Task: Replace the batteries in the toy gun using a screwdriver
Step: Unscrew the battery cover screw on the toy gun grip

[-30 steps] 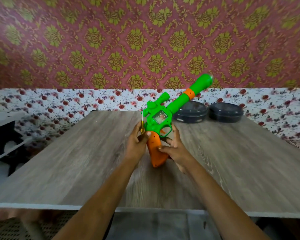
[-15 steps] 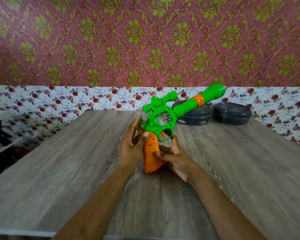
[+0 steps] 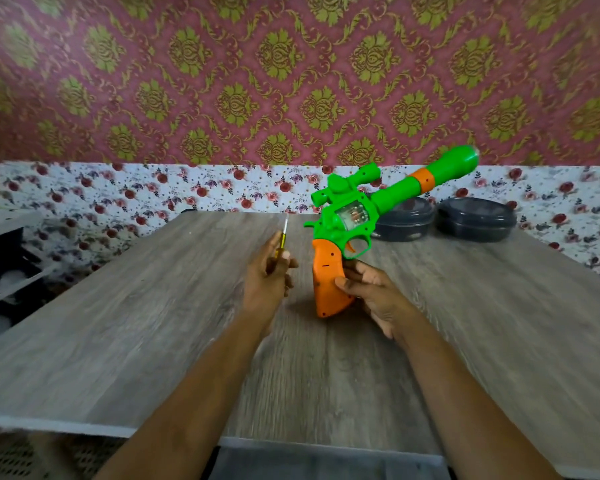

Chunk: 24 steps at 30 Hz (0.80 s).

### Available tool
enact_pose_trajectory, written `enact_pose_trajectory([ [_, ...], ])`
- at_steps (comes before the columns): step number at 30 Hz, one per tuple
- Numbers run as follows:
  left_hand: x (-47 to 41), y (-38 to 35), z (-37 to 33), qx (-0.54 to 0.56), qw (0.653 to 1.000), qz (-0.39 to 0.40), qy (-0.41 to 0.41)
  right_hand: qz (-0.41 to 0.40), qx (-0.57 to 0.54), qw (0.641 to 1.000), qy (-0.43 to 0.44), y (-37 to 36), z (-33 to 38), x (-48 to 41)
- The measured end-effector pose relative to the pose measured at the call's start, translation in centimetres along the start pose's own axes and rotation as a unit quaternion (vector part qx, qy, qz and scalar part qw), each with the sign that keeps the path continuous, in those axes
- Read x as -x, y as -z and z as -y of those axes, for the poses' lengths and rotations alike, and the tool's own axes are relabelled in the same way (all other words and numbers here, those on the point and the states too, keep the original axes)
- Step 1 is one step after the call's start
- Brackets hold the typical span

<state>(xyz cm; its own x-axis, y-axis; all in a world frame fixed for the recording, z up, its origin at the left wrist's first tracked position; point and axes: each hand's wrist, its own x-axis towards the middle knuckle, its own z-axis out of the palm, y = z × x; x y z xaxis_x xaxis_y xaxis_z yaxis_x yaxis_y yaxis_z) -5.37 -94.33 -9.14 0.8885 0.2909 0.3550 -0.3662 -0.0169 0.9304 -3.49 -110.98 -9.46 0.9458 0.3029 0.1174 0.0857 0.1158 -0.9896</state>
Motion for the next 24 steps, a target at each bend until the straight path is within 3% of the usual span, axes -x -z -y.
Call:
enact_pose_trajectory([
  [10, 0.2, -0.2, -0.5, -0.054, 0.997, 0.043, 0.044, 0.018, 0.096, 0.995, 0.019, -0.9, 1.3, 0.4],
  [24, 0.5, -0.4, -0.5, -0.057, 0.996, 0.033, 0.055, 0.025, 0.096, 0.995, 0.02, -1.1, 0.9, 0.5],
])
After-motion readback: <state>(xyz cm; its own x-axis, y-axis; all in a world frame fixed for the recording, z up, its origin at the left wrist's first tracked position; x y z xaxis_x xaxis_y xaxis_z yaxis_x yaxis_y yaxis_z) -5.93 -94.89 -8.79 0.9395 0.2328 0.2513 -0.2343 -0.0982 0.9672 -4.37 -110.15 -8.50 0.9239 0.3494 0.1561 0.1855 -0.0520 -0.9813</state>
